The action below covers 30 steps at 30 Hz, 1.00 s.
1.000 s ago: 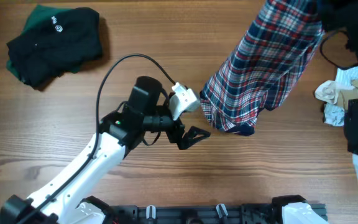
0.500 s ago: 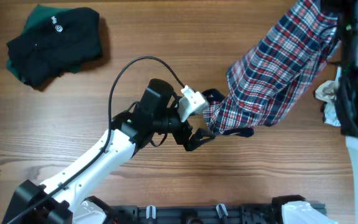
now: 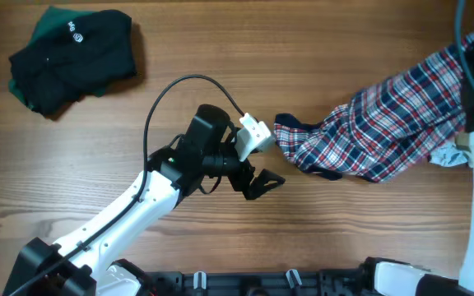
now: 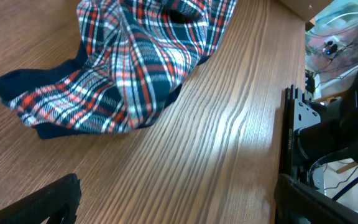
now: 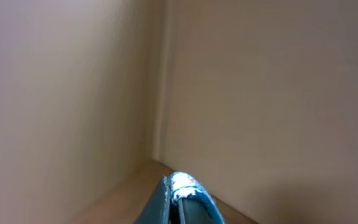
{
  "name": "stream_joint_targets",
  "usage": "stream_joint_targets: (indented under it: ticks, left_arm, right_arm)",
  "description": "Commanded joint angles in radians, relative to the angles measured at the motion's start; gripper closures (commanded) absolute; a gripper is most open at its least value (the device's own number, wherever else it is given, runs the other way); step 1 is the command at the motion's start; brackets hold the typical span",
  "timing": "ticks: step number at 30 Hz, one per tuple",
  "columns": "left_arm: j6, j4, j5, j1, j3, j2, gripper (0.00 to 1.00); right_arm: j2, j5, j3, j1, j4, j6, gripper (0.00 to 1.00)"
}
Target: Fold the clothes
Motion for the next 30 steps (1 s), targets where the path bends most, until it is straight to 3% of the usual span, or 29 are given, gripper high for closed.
stream_joint_targets:
  ticks: [1,2,4,6,8,9,11,18,22,25,30]
  left_arm:
    - [-0.01,0.001,-0.003,-0.004,0.01,0.017,0.0]
    - [-0.01,0.004,-0.003,-0.004,0.01,0.028,0.0]
    - [-0.01,0.005,-0.002,-0.004,0.01,0.047,0.0]
    - [-0.023,0.005,-0.002,-0.004,0.01,0.051,0.0]
    - [-0.029,0.008,-0.002,-0.004,0.01,0.051,0.0]
    - [-0.038,0.007,-0.002,-0.004,0.01,0.051,0.0]
    - [-0.098,0.008,-0.001,-0.004,0.01,0.051,0.0]
    - [-0.49,-0.011,0.047,-0.042,0.01,0.051,0.0]
    - [-0.726,-0.094,-0.01,-0.09,0.01,0.058,0.0]
    - [-0.78,-0.107,-0.021,-0.114,0.01,0.083,0.0]
    - [-0.816,0.064,-0.025,-0.135,0.01,0.207,0.0]
  right_arm:
    - [0.024,-0.008,0.025,-0.086,-0.055,0.028,0.96]
    - [0.035,-0.013,0.025,-0.107,-0.09,0.051,0.91]
    - [0.053,-0.013,0.025,-0.132,-0.117,0.066,0.58]
    - [0.069,-0.009,0.025,-0.143,-0.128,0.061,0.42]
    - [0.069,-0.009,0.025,-0.145,-0.137,0.062,0.19]
    - [0.069,-0.009,0.025,-0.145,-0.141,0.062,0.01]
    - [0.069,-0.01,0.025,-0.145,-0.154,0.062,0.0]
    - [0.068,-0.014,0.025,-0.145,-0.233,0.101,0.0]
    - [0.068,-0.133,0.025,-0.145,-0.314,0.128,0.0]
    - [0.068,-0.183,0.025,-0.145,-0.356,0.186,0.0]
    - [0.068,-0.277,0.025,-0.145,-0.393,0.196,0.0]
